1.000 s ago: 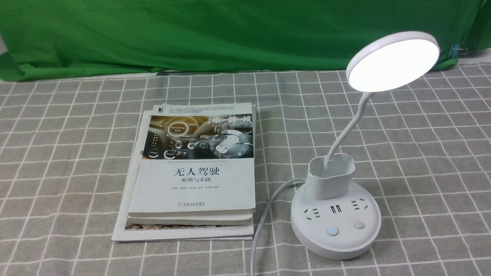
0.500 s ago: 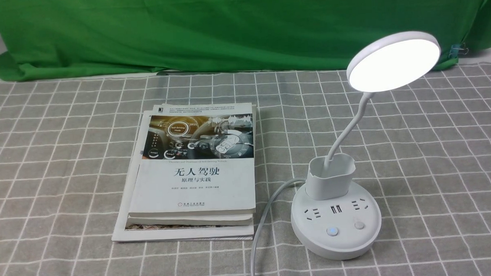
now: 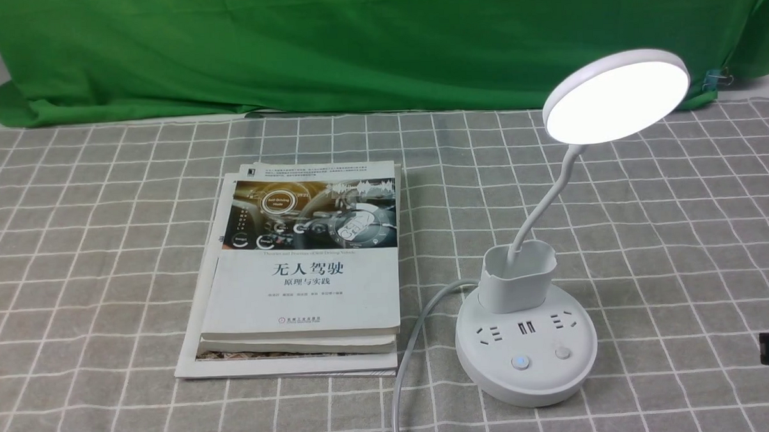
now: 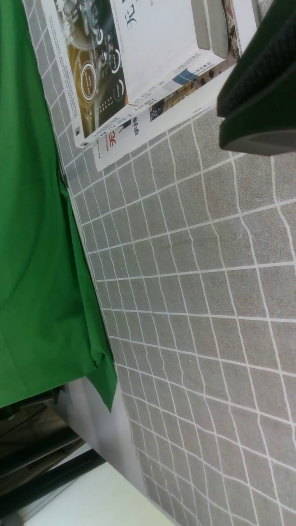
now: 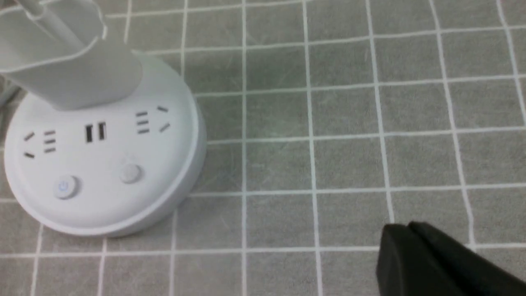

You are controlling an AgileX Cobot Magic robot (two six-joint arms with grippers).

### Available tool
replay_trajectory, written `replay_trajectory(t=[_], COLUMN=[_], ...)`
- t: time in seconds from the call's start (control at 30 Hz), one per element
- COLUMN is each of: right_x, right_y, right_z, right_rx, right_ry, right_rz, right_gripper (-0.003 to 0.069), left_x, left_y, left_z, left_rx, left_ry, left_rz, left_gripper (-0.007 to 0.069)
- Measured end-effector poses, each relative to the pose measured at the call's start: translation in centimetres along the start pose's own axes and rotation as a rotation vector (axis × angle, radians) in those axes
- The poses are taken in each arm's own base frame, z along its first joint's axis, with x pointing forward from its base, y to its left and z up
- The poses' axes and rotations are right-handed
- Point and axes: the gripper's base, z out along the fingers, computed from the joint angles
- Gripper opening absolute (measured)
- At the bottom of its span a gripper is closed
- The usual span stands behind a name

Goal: Turn off the desk lamp on the grey coffee tablecloth by hand.
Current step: 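Press the power button on the lamp base to turn the lamp off with the right gripper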

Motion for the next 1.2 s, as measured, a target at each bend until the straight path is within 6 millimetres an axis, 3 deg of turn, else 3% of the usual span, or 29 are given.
replay_trajectory(t=[0.5, 0.97, 1.2], right_x=[-0.3, -2.4, -2.6], right_y=[1.2, 1.6, 4.0], right_z=[3.1, 3.9, 4.7], right_rx=[-0.137, -0.164, -0.208], right_ry=[0.206, 0.248, 0.234], right_rz=[0.017, -0.017, -0.100], right_gripper=[0.0034, 0.0036, 0.0041], left_x=[0.0, 0.0, 0.0], left_y=[0.0, 0.0, 0.0], left_z=[0.0, 0.0, 0.0], left_rx=[0.000, 0.000, 0.000], left_ry=[0.000, 0.000, 0.000], left_rz=[0.000, 0.000, 0.000], left_gripper=[0.0019, 0.0019, 0.0019])
